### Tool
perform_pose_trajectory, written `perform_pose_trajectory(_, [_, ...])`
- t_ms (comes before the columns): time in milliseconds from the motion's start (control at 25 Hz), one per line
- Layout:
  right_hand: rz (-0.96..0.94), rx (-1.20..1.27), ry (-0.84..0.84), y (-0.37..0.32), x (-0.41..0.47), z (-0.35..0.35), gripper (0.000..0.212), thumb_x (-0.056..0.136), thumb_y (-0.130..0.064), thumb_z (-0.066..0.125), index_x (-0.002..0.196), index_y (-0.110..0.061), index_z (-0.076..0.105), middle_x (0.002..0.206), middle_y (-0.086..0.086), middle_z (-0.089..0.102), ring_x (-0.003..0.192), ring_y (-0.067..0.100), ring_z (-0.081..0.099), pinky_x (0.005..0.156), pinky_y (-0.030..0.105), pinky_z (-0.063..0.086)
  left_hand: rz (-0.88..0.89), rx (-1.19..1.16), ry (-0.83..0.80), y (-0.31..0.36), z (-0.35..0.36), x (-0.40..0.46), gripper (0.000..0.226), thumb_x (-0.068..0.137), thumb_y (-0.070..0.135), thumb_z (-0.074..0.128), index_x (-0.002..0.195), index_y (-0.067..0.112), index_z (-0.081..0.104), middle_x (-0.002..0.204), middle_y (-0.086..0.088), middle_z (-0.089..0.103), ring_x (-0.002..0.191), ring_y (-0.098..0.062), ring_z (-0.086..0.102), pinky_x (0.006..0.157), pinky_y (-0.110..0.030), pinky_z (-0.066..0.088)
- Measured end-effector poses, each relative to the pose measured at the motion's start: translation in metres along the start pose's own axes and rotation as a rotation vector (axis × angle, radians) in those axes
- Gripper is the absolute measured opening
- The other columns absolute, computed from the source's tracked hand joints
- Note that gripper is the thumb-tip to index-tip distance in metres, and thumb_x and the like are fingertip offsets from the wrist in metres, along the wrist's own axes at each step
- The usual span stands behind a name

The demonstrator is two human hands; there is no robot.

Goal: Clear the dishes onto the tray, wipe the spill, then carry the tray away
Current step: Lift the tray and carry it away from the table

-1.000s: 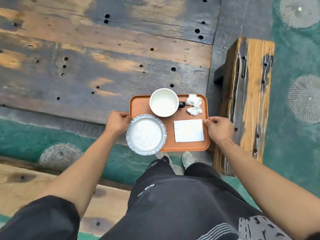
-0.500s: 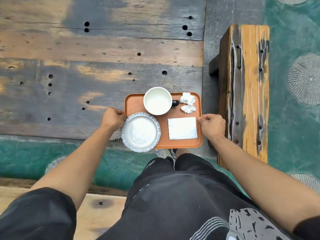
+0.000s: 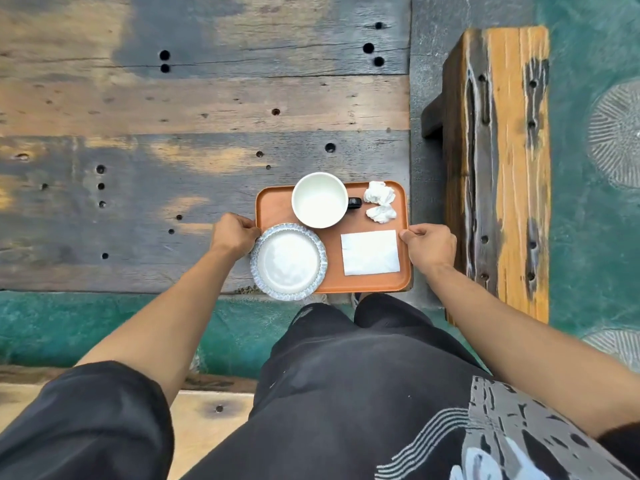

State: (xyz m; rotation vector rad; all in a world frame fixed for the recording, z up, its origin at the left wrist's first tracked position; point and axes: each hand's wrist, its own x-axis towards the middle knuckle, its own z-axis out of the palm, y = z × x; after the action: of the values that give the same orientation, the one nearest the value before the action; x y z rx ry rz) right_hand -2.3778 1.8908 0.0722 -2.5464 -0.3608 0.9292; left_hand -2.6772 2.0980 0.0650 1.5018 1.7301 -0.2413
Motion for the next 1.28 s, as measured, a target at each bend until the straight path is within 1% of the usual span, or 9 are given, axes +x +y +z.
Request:
perform_pose_trajectory(80, [0.022,0.008,0.01,-0.003,-0.001,0.002,0.025,0.092,-0.029,0.072,0.109,-0.012,0.078,0.105,0.004,0.078,0.091,0.021,0.069,0.089,0.032,0.054,-0.01,-0.011,-0.018,0.001,0.0,0.007,0.017,0.091,0.01,0.071,0.077,0.011,0.081,0.078,-0.01,0.078,0.081,-0.033,0.075,0.079,-0.047,0.065])
perform_pose_trajectory(280, [0.059,0.014,0.027,-0.002,-0.003,0.007,0.025,0.092,-0.029,0.072,0.11,-0.012,0.078,0.108,0.004,0.077,0.097,0.023,0.07,0.09,0.033,0.054,0.002,0.012,-0.052,0.001,0.006,0.018,0.012,0.091,0.009,0.072,0.088,0.007,0.083,0.08,-0.009,0.078,0.082,-0.031,0.075,0.082,-0.046,0.065])
perform_pose_trajectory(440, [0.067,-0.008,0.038,0.001,0.0,0.01,0.022,0.092,-0.028,0.072,0.108,-0.014,0.079,0.105,0.004,0.077,0.096,0.022,0.07,0.09,0.033,0.054,-0.002,0.033,-0.056,0.002,0.01,0.024,0.011,0.09,0.01,0.072,0.092,0.009,0.083,0.096,-0.009,0.08,0.083,-0.028,0.074,0.084,-0.043,0.064])
perform_pose_trajectory(480, [0.073,-0.008,0.039,0.001,0.0,0.01,0.022,0.093,-0.028,0.072,0.108,-0.014,0.079,0.105,0.003,0.077,0.096,0.022,0.07,0.089,0.032,0.054,-0.005,0.039,-0.06,0.003,0.011,0.025,0.011,0.09,0.011,0.073,0.091,0.009,0.083,0.096,-0.009,0.08,0.084,-0.029,0.074,0.084,-0.043,0.064])
perform_pose_trajectory(680, [0.086,-0.009,0.04,0.002,0.004,0.015,0.022,0.092,-0.029,0.072,0.107,-0.014,0.079,0.105,0.003,0.077,0.096,0.023,0.07,0.092,0.035,0.056,-0.027,0.041,-0.095,0.005,0.011,0.035,0.01,0.089,0.009,0.074,0.082,0.013,0.081,0.084,-0.009,0.078,0.083,-0.031,0.076,0.083,-0.046,0.065])
perform_pose_trajectory(880, [0.11,0.0,0.03,0.002,0.009,0.017,0.022,0.092,-0.031,0.072,0.107,-0.016,0.078,0.105,0.002,0.076,0.096,0.022,0.071,0.093,0.038,0.057,-0.041,0.044,-0.101,0.009,0.01,0.042,0.007,0.087,0.007,0.077,0.091,0.004,0.082,0.087,-0.015,0.079,0.08,-0.031,0.077,0.081,-0.046,0.065])
perform_pose_trajectory(1040, [0.122,-0.006,0.022,0.001,0.012,0.017,0.02,0.092,-0.03,0.072,0.104,-0.015,0.078,0.103,0.002,0.076,0.095,0.022,0.069,0.095,0.038,0.057,-0.045,0.099,-0.087,0.011,0.009,0.044,0.007,0.085,0.006,0.076,0.08,0.006,0.081,0.08,-0.016,0.078,0.075,-0.03,0.077,0.078,-0.046,0.066])
perform_pose_trajectory(1160, [0.13,-0.027,0.007,0.002,0.016,0.015,0.015,0.091,-0.032,0.074,0.095,-0.018,0.077,0.095,0.001,0.075,0.09,0.02,0.068,0.094,0.039,0.057,-0.045,0.141,-0.078,0.013,0.008,0.045,0.011,0.082,0.006,0.076,0.073,0.007,0.08,0.074,-0.015,0.078,0.071,-0.028,0.077,0.077,-0.045,0.066])
perform_pose_trajectory(1280, [0.137,-0.039,-0.005,0.004,0.018,0.015,0.013,0.09,-0.033,0.075,0.089,-0.02,0.075,0.085,-0.004,0.069,0.085,0.018,0.065,0.091,0.035,0.057,-0.045,0.161,-0.09,0.015,0.008,0.046,0.011,0.082,0.006,0.075,0.073,0.007,0.08,0.073,-0.015,0.078,0.069,-0.027,0.077,0.076,-0.045,0.066])
